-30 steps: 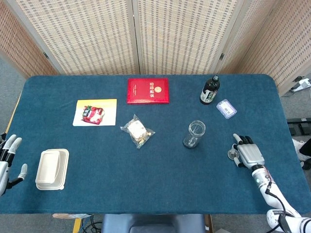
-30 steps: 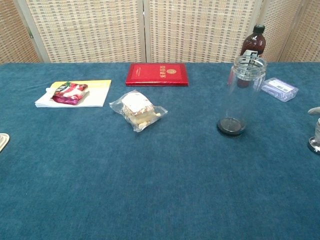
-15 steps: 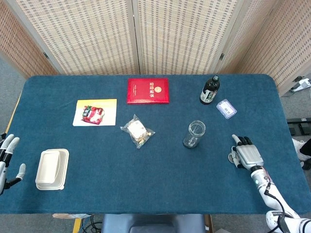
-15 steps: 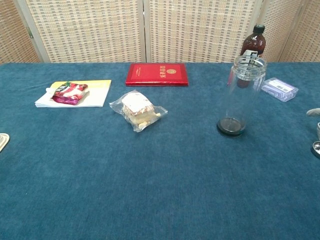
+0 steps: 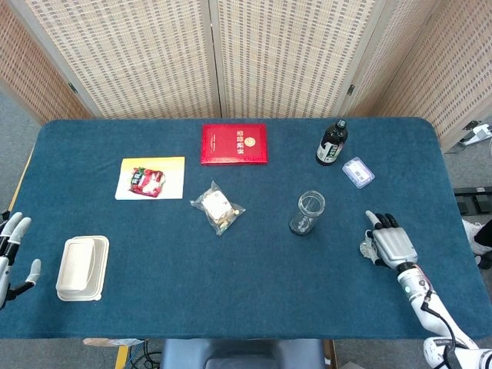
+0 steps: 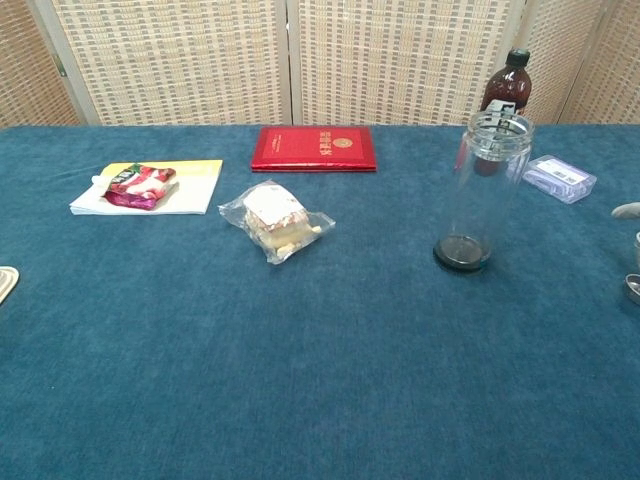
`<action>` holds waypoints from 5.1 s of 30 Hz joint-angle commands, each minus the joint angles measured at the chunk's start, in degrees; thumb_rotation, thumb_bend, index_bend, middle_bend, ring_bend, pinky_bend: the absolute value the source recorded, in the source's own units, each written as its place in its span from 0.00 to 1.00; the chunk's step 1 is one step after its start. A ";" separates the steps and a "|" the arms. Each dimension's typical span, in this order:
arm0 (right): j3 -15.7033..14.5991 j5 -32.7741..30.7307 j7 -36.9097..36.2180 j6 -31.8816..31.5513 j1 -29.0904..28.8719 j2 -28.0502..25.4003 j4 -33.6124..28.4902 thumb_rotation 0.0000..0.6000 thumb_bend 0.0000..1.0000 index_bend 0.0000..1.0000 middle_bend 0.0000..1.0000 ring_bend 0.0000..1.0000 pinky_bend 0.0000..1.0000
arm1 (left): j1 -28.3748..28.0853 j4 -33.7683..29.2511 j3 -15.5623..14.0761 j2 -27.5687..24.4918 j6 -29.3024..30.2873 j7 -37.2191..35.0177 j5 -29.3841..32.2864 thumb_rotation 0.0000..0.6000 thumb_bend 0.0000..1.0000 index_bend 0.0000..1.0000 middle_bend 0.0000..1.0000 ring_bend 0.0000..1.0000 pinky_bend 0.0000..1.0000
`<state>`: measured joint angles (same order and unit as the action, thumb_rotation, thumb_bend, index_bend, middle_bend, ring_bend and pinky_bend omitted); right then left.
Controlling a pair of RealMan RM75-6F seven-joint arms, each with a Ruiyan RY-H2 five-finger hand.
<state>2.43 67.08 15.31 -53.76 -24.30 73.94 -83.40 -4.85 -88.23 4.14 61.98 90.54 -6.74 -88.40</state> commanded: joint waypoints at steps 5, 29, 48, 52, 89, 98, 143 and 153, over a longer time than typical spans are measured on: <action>1.28 0.81 5.10 -5.26 0.20 -6.86 -11.71 1.00 0.51 0.58 0.02 0.00 0.00 | -0.02 -0.21 -0.11 0.06 0.14 0.53 -0.40 1.00 0.42 0.00 0.00 0.00 0.01; 10.56 -11.70 17.18 -8.16 -8.89 -22.37 -38.05 1.00 0.51 0.58 0.02 0.00 0.00 | -0.24 -0.68 0.01 0.22 -0.27 1.69 -0.07 1.00 0.42 0.00 0.00 0.00 0.01; 12.01 -21.63 20.87 -6.41 -18.87 -17.33 -34.46 1.00 0.51 0.58 0.02 0.00 0.00 | 0.40 -0.65 0.24 -0.93 0.74 -0.88 0.11 1.00 0.42 0.00 0.00 0.00 0.01; 11.68 -22.87 21.10 -6.15 -20.28 -16.33 -33.45 1.00 0.51 0.58 0.02 0.00 0.00 | 0.52 -0.65 0.29 -1.10 0.94 -1.32 0.09 1.00 0.42 0.00 0.00 0.00 0.01; 7.95 -26.58 19.63 -4.59 -25.46 -12.80 -27.57 1.00 0.51 0.58 0.02 0.00 0.00 | 1.16 -0.51 0.63 -1.77 1.95 -2.98 0.14 1.00 0.42 0.00 0.00 0.00 0.01; 6.97 -28.81 20.58 -3.69 -26.47 -14.21 -29.10 1.00 0.47 0.45 0.00 0.00 0.00 | 1.36 -0.46 0.71 -1.90 2.43 -3.36 -0.01 1.00 0.42 0.00 0.00 0.00 0.01; -10.21 24.43 -0.99 -44.64 21.79 -10.93 -11.84 1.00 0.40 0.00 0.00 0.00 0.00 | -0.61 -2.84 -0.71 0.71 -0.09 6.89 -3.08 1.00 0.43 0.00 0.00 0.00 0.01; -8.04 23.48 -5.48 -44.77 24.07 -11.87 -10.46 1.00 0.40 0.00 0.00 0.00 0.00 | -1.46 -3.18 -1.00 1.19 -1.51 8.47 -3.17 1.00 0.42 0.00 0.00 0.00 0.01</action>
<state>-5.80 90.63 10.08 -98.76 -0.38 62.23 -93.86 -6.29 -91.42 3.15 63.16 89.05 1.71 -91.59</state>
